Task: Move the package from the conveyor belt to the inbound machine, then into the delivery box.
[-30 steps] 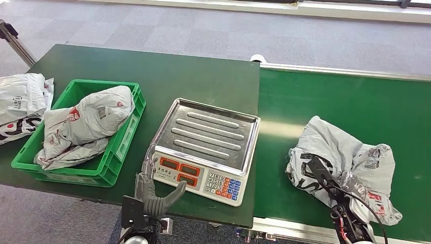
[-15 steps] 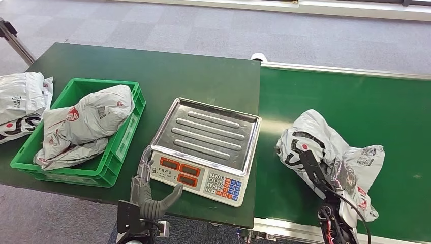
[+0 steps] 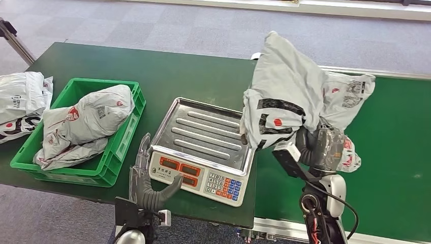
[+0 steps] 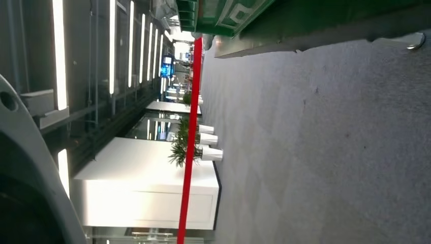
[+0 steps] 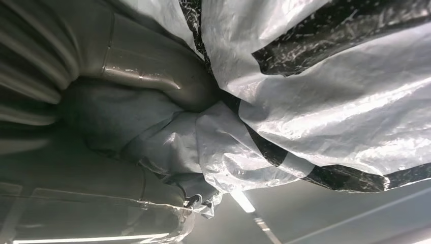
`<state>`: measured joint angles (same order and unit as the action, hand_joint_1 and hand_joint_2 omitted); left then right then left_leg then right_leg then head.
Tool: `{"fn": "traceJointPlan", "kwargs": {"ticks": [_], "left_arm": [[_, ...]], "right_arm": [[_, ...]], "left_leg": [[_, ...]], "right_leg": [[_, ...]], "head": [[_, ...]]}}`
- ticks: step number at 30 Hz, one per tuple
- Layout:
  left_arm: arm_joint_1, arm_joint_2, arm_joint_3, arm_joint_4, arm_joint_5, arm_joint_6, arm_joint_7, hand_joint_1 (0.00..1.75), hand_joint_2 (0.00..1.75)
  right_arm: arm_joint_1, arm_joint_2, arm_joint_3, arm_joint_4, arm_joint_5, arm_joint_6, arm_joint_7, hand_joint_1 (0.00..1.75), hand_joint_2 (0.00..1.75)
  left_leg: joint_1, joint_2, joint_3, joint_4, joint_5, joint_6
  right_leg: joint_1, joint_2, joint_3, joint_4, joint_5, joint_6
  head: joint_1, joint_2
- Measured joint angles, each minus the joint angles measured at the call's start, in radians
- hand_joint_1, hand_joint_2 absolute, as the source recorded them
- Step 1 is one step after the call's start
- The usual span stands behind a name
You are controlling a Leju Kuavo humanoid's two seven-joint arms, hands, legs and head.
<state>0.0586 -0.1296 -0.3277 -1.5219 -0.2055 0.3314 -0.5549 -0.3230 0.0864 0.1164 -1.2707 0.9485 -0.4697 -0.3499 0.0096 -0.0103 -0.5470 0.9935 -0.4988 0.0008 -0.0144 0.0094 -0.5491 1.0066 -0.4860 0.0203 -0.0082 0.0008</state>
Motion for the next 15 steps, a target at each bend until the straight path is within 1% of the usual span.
{"fn": "traceJointPlan", "kwargs": {"ticks": [3,5,6,10,12,15], "left_arm": [[-0.031,0.000,0.000,0.010,0.005,-0.005,-0.004,0.00,1.75],[-0.050,0.001,0.001,0.015,0.007,-0.005,-0.004,0.00,1.75],[-0.059,0.001,0.001,0.017,0.008,-0.005,-0.004,0.00,1.75],[-0.088,0.001,0.005,0.023,0.009,-0.005,-0.002,0.00,1.75],[-0.094,0.001,0.007,0.024,0.009,-0.004,-0.002,0.00,1.75],[-0.094,0.003,0.010,0.025,0.009,-0.002,-0.002,0.00,1.75]], "right_arm": [[-0.022,0.014,0.074,0.024,0.038,0.004,-0.025,1.75,1.75],[-0.046,0.025,0.118,0.056,0.055,0.027,-0.032,1.75,1.75],[-0.061,0.031,0.140,0.078,0.059,0.057,-0.031,1.75,1.75],[-0.131,0.052,0.222,0.197,0.067,0.230,-0.016,1.75,1.75],[-0.166,0.064,0.258,0.273,0.076,0.261,-0.006,1.75,1.75],[-0.198,0.082,0.302,0.371,0.081,0.267,-0.002,1.75,1.75]], "left_leg": [[0.000,0.000,0.000,0.000,0.000,0.000],[0.000,0.000,0.000,0.000,0.000,0.000],[0.000,0.000,0.000,0.000,0.000,0.000],[0.000,0.000,0.000,0.000,0.000,0.000],[0.000,0.000,0.000,0.000,0.000,0.000],[0.000,0.000,-0.001,0.000,0.000,0.000]], "right_leg": [[0.000,0.000,0.000,0.000,0.000,0.000],[0.000,0.000,0.000,0.000,0.000,0.000],[0.000,0.000,0.000,0.000,0.000,0.000],[0.000,0.000,0.000,0.000,0.000,0.000],[0.000,0.000,-0.001,0.000,0.000,0.000],[0.000,0.000,-0.001,0.000,0.000,0.000]], "head": [[0.000,0.000],[0.000,0.000],[0.000,0.000],[0.000,0.000],[0.000,0.000],[0.000,0.000]]}}
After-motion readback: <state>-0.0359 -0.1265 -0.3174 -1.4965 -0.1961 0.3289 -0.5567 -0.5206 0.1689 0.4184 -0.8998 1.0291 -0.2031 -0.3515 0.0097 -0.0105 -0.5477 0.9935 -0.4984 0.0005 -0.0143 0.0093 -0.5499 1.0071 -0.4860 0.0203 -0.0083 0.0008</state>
